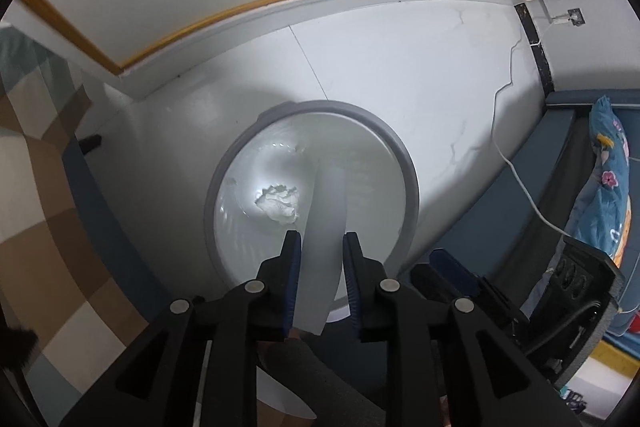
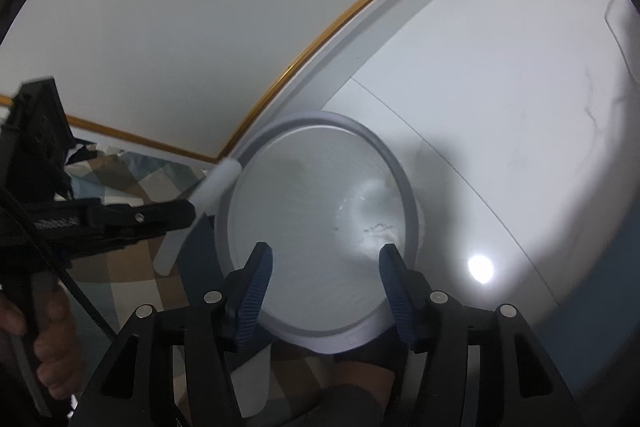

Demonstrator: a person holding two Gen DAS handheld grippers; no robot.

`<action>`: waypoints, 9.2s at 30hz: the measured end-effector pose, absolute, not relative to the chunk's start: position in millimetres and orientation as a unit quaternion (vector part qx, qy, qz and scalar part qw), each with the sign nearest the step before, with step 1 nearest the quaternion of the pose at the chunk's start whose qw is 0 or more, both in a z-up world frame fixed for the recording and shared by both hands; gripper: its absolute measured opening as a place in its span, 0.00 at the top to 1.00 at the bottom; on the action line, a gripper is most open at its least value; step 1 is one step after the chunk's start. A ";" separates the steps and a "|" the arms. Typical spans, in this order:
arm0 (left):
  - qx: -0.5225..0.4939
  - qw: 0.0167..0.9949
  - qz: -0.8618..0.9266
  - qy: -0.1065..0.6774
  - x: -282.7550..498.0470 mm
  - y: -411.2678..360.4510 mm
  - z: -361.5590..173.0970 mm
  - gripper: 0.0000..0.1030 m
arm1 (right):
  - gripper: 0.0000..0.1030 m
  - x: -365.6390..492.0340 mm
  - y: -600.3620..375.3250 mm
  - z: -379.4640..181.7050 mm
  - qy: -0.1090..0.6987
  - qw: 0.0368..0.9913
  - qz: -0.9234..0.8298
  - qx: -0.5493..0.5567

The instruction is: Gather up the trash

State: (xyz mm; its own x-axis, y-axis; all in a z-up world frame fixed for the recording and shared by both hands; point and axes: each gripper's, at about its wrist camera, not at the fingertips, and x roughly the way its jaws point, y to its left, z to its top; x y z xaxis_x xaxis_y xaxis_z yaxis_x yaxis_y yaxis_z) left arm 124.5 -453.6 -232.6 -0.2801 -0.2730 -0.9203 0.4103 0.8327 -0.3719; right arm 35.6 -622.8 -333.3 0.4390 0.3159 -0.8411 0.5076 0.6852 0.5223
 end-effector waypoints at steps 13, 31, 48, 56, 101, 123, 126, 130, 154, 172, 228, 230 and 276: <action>0.050 0.612 -0.282 0.737 118.2 -447.2 -213.2 0.53 | 0.45 20.5 -628.7 -309.6 0.498 0.771 -0.074 0.390; 0.079 0.794 -0.284 0.532 79.1 -381.7 -58.6 0.33 | 0.35 -6.9 -610.3 -191.4 0.413 0.840 -0.064 0.346; -0.034 0.919 -0.179 0.350 42.7 -221.5 52.2 0.14 | 0.21 -28.5 -510.8 -33.2 0.303 0.928 -0.011 0.218; -0.064 0.943 -0.128 0.300 24.1 -156.9 69.7 0.06 | 0.13 -34.8 -440.4 11.7 0.250 0.953 0.040 0.164; -0.242 0.896 0.040 0.371 42.3 107.3 -42.7 0.06 | 0.03 51.6 -125.8 -90.0 0.367 0.897 0.247 0.003; -0.308 0.866 0.047 0.392 46.9 141.9 -52.3 0.06 | 0.18 106.4 -67.9 -158.9 0.494 0.849 0.175 0.066; -0.312 0.863 0.047 0.394 47.7 143.4 -53.9 0.06 | 0.30 106.9 -60.6 -158.4 0.488 0.859 0.150 0.050; -0.311 0.864 0.048 0.394 47.7 143.2 -53.4 0.06 | 0.57 106.2 -58.9 -157.7 0.482 0.866 0.128 0.038; -0.261 0.874 0.050 0.408 48.3 116.7 -55.6 0.06 | 0.86 40.0 -126.6 -103.9 0.449 0.862 0.229 0.050; -0.166 0.881 -0.048 0.441 44.5 56.6 -50.8 0.06 | 0.86 19.6 -184.5 -128.1 0.522 0.814 0.215 -0.138; -0.085 0.840 -0.172 0.508 42.9 -3.4 -78.4 0.06 | 0.89 -3.2 -193.9 -153.9 0.440 0.876 0.195 -0.025; -0.069 0.837 -0.184 0.511 42.0 -12.3 -81.5 0.06 | 0.89 -1.4 -208.6 -144.9 0.430 0.885 0.178 -0.007; -0.008 0.834 -0.174 0.523 19.9 -39.7 -76.7 0.76 | 0.88 -15.8 -255.3 -115.7 0.370 0.915 0.142 0.067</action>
State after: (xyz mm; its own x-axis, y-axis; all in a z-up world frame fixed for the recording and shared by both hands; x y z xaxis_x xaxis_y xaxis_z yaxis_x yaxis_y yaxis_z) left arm 19.9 -39.7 -76.7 0.3915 -0.2994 -0.8701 0.2817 0.9392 -0.1965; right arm -15.8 -255.3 -115.7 0.6851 0.3098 -0.6593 -0.2112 0.9507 0.2272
